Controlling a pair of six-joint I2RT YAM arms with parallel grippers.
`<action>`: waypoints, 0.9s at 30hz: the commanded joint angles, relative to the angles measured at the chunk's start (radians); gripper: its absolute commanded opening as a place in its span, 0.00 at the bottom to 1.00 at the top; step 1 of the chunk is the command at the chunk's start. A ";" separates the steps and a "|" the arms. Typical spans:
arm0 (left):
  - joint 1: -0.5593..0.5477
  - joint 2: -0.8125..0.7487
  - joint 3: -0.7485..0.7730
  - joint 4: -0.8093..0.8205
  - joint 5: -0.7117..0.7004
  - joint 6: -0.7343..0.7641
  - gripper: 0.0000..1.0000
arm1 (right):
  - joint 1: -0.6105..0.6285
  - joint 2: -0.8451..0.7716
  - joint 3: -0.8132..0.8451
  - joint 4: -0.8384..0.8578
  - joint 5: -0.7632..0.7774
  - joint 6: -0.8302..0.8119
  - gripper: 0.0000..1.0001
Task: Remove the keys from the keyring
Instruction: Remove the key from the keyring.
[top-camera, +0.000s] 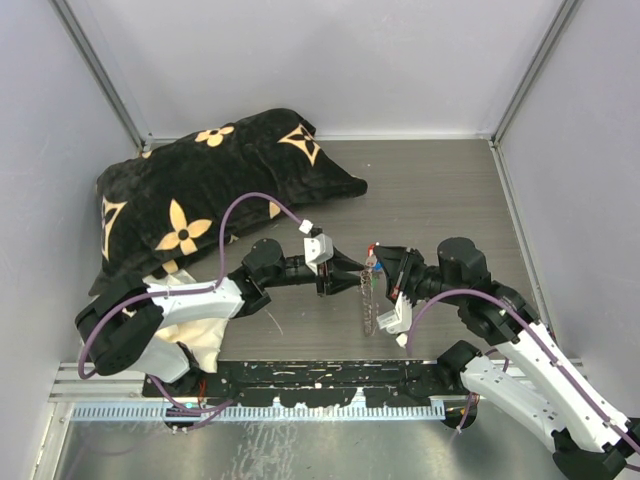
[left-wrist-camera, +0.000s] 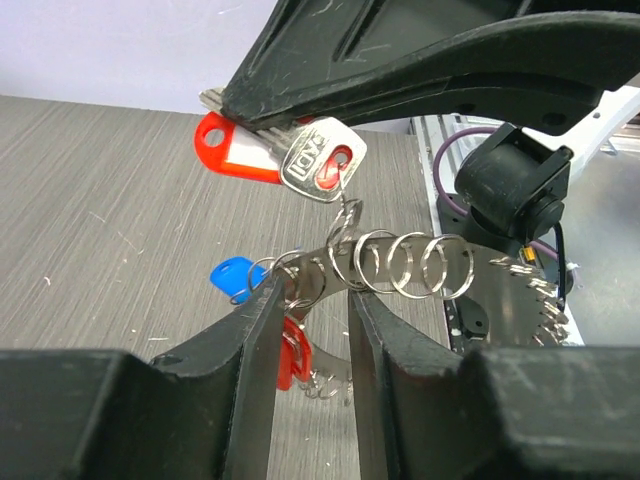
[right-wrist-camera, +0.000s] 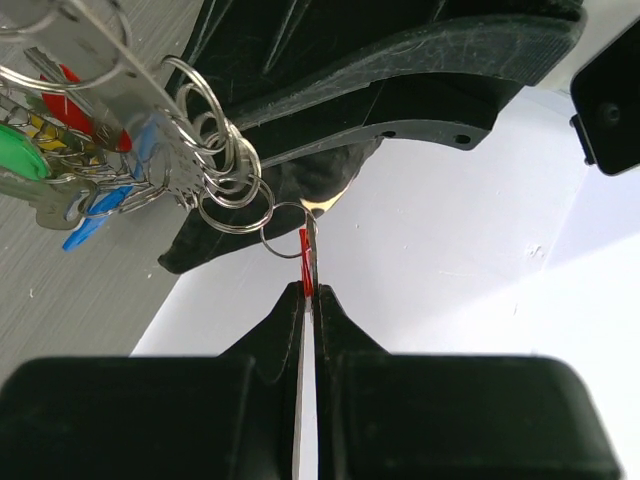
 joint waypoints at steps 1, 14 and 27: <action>-0.005 -0.037 -0.007 0.076 -0.052 -0.003 0.34 | 0.006 -0.023 0.010 0.092 -0.010 0.011 0.01; 0.045 -0.211 -0.122 -0.015 -0.084 -0.126 0.50 | 0.006 -0.050 0.006 0.077 -0.017 0.012 0.01; 0.079 -0.136 -0.016 0.123 0.072 -0.582 0.47 | 0.006 -0.067 -0.013 0.079 -0.023 0.011 0.01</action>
